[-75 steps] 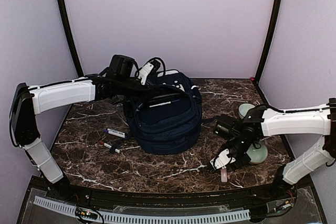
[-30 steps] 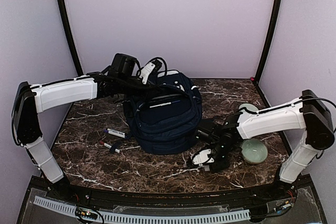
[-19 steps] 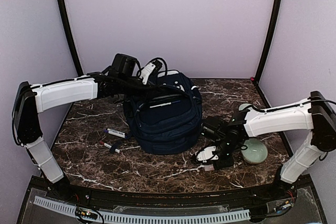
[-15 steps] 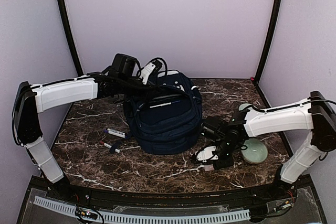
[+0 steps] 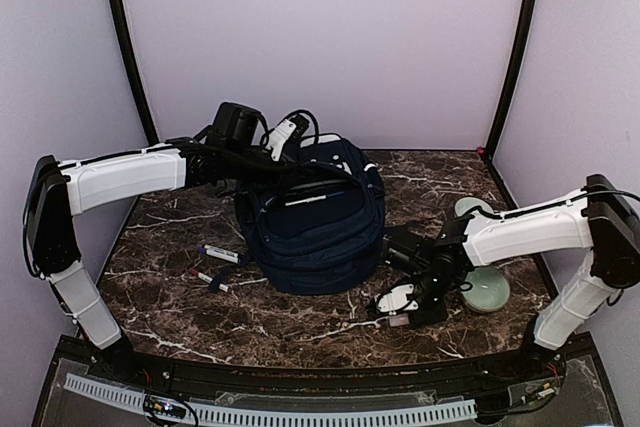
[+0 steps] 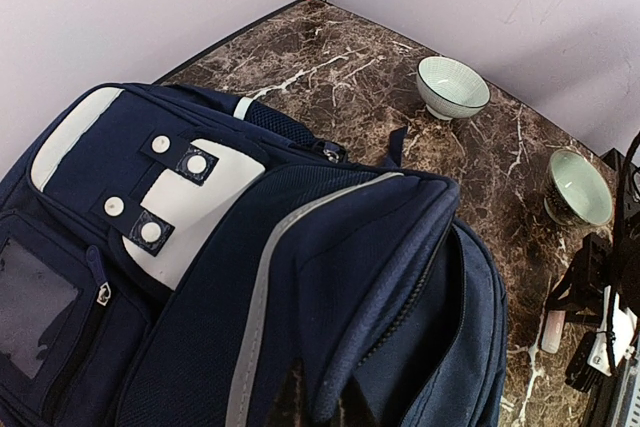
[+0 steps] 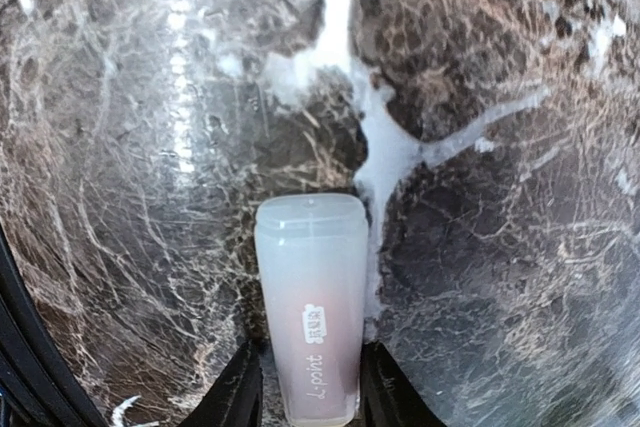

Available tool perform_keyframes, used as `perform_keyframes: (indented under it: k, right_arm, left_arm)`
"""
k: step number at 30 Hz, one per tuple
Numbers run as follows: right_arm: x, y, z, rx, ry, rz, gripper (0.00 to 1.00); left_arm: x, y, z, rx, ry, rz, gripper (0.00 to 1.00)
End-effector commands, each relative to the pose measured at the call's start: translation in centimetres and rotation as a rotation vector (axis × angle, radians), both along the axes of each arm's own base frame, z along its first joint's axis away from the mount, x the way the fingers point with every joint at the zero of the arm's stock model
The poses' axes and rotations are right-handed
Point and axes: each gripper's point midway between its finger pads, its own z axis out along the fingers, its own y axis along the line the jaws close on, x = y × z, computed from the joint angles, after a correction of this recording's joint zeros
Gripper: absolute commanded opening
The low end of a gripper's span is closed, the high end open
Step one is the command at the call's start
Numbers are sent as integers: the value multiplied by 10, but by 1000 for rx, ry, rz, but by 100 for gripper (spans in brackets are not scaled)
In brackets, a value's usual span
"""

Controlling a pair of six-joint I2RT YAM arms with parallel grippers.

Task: Pack the student bag
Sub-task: Pick up the pen from the center of the board.

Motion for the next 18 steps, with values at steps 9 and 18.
perform_keyframes:
  k: [9, 18]
  right_arm:
    - [8, 13, 3, 41, -17, -7, 17]
    - [49, 59, 60, 148, -165, 61, 13]
  left_arm:
    - [-2, -12, 47, -96, -84, -40, 0]
    - [-3, -13, 47, -102, -77, -45, 0]
